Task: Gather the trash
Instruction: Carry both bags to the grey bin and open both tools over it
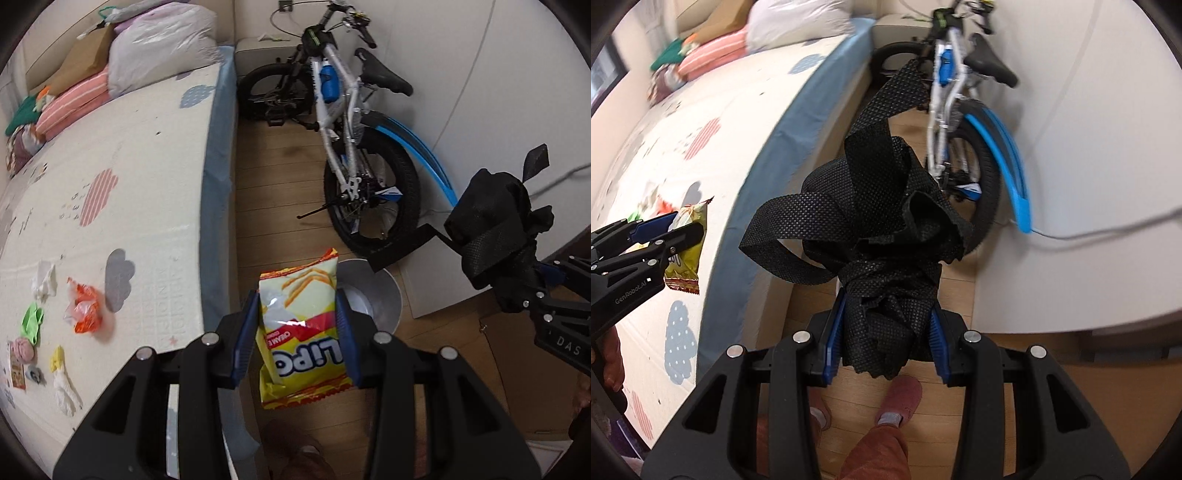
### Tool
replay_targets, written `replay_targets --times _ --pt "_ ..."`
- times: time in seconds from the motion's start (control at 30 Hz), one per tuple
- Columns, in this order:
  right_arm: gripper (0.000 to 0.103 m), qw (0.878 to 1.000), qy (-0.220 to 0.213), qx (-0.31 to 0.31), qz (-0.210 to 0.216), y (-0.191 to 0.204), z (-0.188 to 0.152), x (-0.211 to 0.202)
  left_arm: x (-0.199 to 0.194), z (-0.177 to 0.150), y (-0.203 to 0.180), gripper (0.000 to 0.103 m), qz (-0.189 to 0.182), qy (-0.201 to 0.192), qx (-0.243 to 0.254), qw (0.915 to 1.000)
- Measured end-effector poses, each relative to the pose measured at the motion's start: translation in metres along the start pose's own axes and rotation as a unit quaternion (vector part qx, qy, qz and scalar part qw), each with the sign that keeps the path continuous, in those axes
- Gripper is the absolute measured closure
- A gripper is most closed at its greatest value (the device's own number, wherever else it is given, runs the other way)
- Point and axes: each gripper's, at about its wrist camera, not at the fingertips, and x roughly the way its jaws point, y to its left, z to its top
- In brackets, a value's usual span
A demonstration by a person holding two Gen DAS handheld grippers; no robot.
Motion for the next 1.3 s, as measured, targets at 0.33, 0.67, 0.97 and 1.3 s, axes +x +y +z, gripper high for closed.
replay_targets --times 0.33,0.67,0.97,1.3 --pt "0.065 0.997 0.002 0.071 -0.024 -0.071 -0.019 -0.005 0.024 0.029 -0.079 0.063 -0.045 0.000 0.083 0.9955" --pt "0.065 0.995 0.025 0.090 -0.026 -0.100 -0.029 0.040 0.091 0.031 -0.113 0.062 -0.062 0.028 0.108 0.9918" --pt "0.065 0.994 0.058 0.082 -0.033 -0.115 -0.035 0.119 0.175 0.015 -0.118 0.062 -0.083 0.043 0.098 0.9908" --pt "0.065 0.995 0.075 0.057 -0.028 -0.115 -0.033 0.156 0.217 -0.004 -0.109 0.026 -0.076 0.052 0.071 0.9932"
